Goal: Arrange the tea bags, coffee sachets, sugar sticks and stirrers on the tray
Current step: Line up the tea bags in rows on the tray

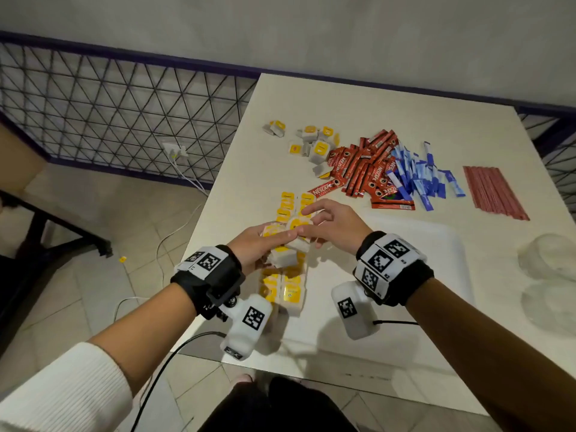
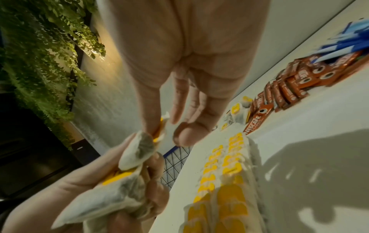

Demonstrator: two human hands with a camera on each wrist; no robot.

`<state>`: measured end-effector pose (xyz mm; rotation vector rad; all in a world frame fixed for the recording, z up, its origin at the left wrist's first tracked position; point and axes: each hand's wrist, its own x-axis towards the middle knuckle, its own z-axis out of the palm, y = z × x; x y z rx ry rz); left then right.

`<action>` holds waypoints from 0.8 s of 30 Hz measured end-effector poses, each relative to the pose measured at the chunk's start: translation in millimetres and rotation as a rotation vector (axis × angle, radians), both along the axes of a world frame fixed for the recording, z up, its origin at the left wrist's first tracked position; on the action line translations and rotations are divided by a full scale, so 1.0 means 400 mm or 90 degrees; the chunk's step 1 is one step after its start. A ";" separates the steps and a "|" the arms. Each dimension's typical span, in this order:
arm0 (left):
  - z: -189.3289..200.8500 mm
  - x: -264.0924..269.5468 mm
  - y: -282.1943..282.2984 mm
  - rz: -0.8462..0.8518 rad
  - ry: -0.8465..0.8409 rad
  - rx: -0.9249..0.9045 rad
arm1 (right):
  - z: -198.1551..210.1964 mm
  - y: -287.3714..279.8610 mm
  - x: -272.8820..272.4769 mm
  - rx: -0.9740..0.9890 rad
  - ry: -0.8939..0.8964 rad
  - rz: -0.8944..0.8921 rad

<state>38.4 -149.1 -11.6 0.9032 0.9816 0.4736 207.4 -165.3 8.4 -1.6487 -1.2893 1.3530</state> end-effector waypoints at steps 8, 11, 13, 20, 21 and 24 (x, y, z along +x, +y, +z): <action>-0.004 -0.050 -0.045 -0.080 0.099 0.020 | -0.013 -0.097 -0.047 -0.038 -0.011 -0.063; -0.020 -0.078 -0.070 -0.105 0.095 -0.001 | -0.019 -0.142 -0.066 -0.058 -0.012 -0.069; -0.028 -0.095 -0.087 -0.105 0.090 -0.016 | -0.024 -0.174 -0.075 -0.071 -0.021 -0.066; -0.042 -0.148 -0.126 -0.061 0.116 -0.093 | -0.074 -0.261 -0.096 -0.147 -0.111 -0.006; -0.045 -0.155 -0.130 -0.058 0.108 -0.107 | -0.083 -0.267 -0.101 -0.162 -0.129 0.007; -0.052 -0.168 -0.142 -0.046 0.089 -0.134 | -0.106 -0.272 -0.120 -0.181 -0.167 0.035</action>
